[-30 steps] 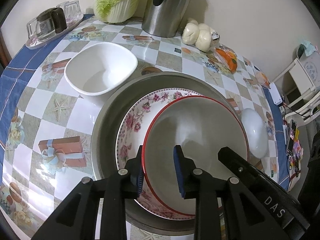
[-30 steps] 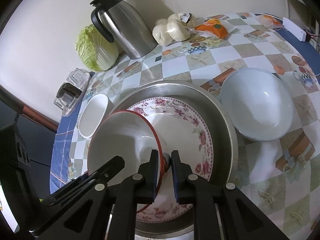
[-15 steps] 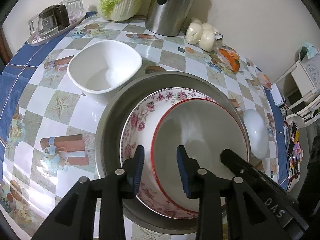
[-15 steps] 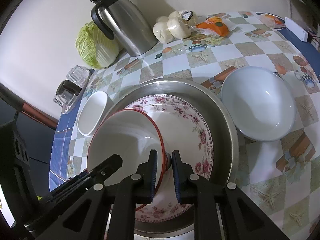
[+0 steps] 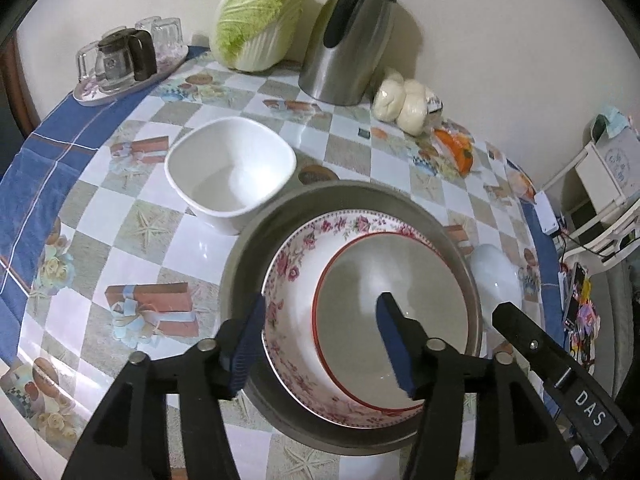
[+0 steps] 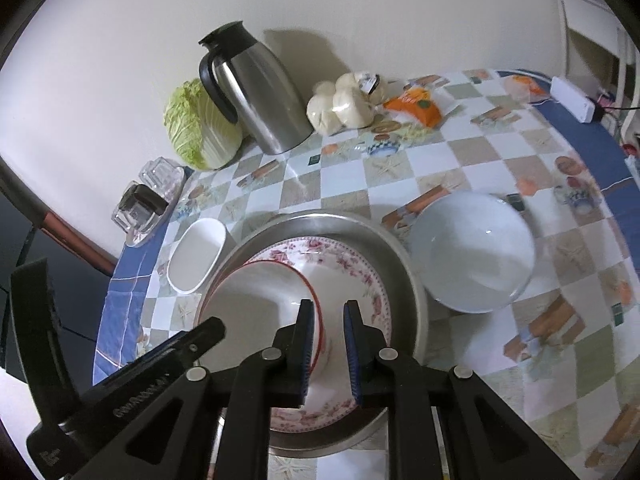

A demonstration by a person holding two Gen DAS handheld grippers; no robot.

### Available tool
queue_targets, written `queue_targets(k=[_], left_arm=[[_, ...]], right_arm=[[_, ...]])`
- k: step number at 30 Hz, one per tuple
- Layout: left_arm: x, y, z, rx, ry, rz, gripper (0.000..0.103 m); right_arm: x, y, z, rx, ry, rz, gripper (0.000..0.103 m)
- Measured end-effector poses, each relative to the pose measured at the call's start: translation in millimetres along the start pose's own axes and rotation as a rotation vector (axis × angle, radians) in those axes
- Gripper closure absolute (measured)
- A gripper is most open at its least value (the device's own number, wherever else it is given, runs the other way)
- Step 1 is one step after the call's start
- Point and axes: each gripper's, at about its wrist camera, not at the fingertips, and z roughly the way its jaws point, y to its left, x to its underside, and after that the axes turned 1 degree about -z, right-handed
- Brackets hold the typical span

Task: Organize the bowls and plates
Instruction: 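Open both grippers to release the red-rimmed bowl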

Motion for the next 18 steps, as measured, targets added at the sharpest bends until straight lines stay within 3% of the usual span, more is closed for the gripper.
queue_targets(k=[1, 3, 6, 13, 18], left_arm=[[-0.5, 0.8, -2.2, -0.003, -0.006, -0.003, 0.039], [-1.3, 2.6, -6.3, -0.014, -0.018, -0.007, 0.034], [-2.9, 6.9, -10.8, -0.036, -0.035, -0.015, 0.025], [-4.1, 21.3, -12.2, -0.082, -0.044, -0.054, 0.023], [-4.2, 26.4, -13.1, -0.067, -0.056, -0.076, 0.023]], right_arm=[[-0.1, -0.1, -1.7, 0.012, -0.004, -0.005, 0.051], [0.2, 0.1, -3.5, 0.028, -0.009, -0.016, 0.039], [0.9, -0.7, -3.6, 0.021, -0.007, -0.019, 0.031], [2.8, 0.7, -0.7, 0.04, -0.014, -0.043, 0.01], [3.5, 1.5, -1.3, 0.053, -0.028, -0.051, 0.0]])
